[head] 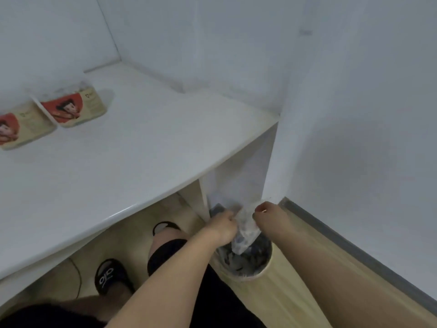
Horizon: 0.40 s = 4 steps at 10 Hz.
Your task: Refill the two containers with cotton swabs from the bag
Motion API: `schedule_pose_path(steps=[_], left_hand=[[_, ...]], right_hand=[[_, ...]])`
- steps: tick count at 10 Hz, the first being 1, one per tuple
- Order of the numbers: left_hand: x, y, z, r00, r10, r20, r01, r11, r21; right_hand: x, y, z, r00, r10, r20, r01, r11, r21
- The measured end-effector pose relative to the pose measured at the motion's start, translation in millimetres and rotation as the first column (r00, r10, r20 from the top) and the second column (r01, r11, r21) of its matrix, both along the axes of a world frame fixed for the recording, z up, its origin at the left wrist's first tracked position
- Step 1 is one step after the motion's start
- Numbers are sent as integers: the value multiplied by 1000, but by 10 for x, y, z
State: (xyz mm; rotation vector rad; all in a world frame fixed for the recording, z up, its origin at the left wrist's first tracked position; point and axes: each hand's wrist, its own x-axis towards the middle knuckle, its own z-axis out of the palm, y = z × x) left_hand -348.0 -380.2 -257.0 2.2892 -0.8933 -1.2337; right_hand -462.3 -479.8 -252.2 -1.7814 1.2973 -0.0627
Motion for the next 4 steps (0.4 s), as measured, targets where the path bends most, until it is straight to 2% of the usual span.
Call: schedule_pose_path(steps=[1,2,3,4], left_hand=[[31,-54,-134,999,-8,-36,9,1000,6],[52,-100,-118,999,-49,-6,49,999,21],[132,-184,-63,999,-33,-19,34,999,13],[148,-154,178,998,-58,-38,55,996,-77]], right_hand=[[26,-31,-294,970,179,-167,-165,981,97],[-14,-77,-501,956,216,-200,-191,972,137],[9,-193,-624,930,257,-262,-244,966,81],[4,-434,-457,989,80,-120,-61,986,156]])
